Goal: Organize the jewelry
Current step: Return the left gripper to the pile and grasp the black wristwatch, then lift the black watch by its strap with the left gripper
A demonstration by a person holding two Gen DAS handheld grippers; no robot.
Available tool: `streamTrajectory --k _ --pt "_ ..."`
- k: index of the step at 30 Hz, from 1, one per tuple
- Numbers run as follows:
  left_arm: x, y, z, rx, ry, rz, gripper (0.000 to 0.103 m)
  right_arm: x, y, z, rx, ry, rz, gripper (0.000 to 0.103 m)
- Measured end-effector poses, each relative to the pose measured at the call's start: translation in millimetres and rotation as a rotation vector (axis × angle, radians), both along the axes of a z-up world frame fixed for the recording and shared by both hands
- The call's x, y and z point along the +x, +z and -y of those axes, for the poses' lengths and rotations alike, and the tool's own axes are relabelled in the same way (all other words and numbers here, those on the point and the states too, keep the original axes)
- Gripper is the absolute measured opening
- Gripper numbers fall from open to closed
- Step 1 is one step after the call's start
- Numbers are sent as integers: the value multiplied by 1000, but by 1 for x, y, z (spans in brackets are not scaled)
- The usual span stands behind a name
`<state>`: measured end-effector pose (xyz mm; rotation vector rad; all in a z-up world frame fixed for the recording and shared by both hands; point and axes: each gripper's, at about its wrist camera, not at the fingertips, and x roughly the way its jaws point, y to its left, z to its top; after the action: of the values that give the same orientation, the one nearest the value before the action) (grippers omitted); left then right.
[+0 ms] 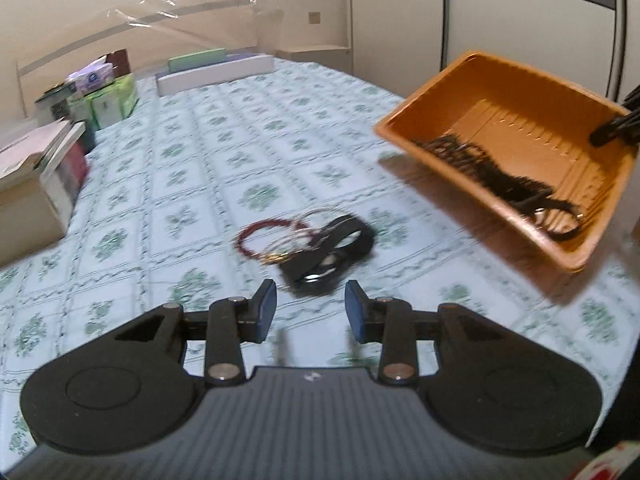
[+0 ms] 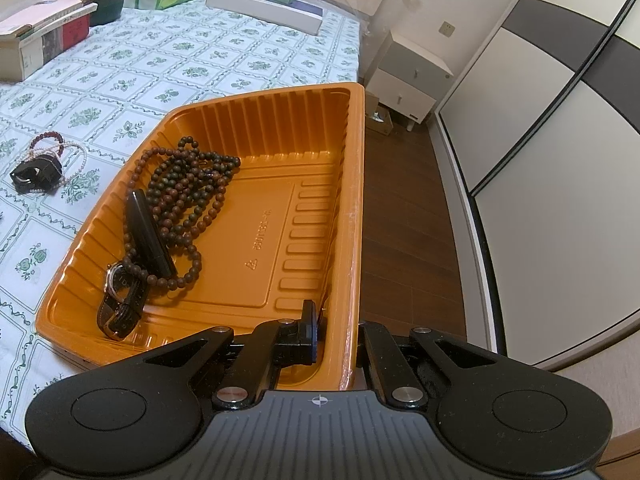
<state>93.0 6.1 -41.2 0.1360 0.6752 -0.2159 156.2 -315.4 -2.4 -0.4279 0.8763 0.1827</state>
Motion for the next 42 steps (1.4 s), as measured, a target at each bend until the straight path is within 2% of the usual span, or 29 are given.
streamTrajectory --k 10,27,30,32,36,42 --pt "35 -14 1 16 -42 -19 33 0 1 0 1 -1 -1 4" --pt "77 -23 6 -97 -45 -60 35 0 1 1 2 -1 -1 4" --pt "77 -23 7 -99 -51 -63 34 0 1 1 3 -1 -2 4" --pt "72 -21 7 -95 -56 -62 26 0 1 1 3 -1 -1 4" --pt "60 -17 6 -106 -63 -71 19 0 1 1 3 -2 -2 4" --pt "32 -9 4 -130 -54 -66 18 0 1 1 2 -1 -2 4"
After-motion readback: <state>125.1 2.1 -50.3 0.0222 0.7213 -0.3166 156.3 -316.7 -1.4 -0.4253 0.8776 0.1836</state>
